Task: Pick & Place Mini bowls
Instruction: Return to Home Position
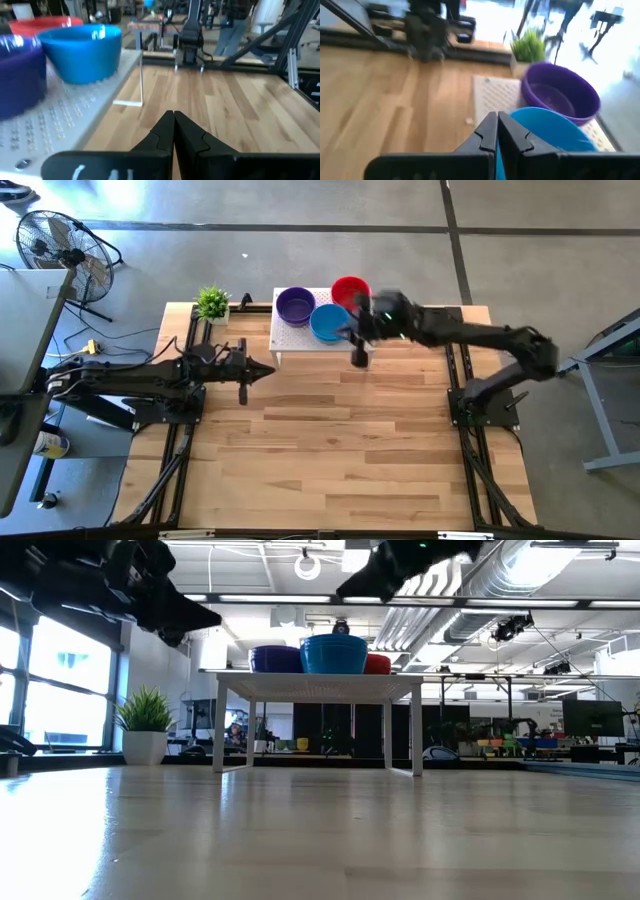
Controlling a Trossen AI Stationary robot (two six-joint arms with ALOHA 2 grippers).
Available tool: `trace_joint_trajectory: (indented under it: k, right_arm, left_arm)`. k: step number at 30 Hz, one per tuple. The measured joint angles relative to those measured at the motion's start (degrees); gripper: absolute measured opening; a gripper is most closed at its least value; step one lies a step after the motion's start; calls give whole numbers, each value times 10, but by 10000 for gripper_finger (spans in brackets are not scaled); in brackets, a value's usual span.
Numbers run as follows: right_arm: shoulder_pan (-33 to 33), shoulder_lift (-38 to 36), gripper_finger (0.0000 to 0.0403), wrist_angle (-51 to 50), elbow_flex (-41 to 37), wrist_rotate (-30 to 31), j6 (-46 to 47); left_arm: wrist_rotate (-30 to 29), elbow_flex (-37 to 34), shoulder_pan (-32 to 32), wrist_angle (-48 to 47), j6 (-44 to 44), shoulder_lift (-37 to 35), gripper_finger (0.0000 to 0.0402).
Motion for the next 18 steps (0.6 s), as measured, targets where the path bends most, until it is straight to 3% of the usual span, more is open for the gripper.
trace_joint_trajectory:
  k: [6,18]
  right_arm:
    - [49,-147,1,199,-230,28,22]
    - [61,-461,0,243,-512,61,35]
  left_arm:
    - [-8,0,0,-46,18,-53,0]
    - [-49,0,0,-138,20,-167,0]
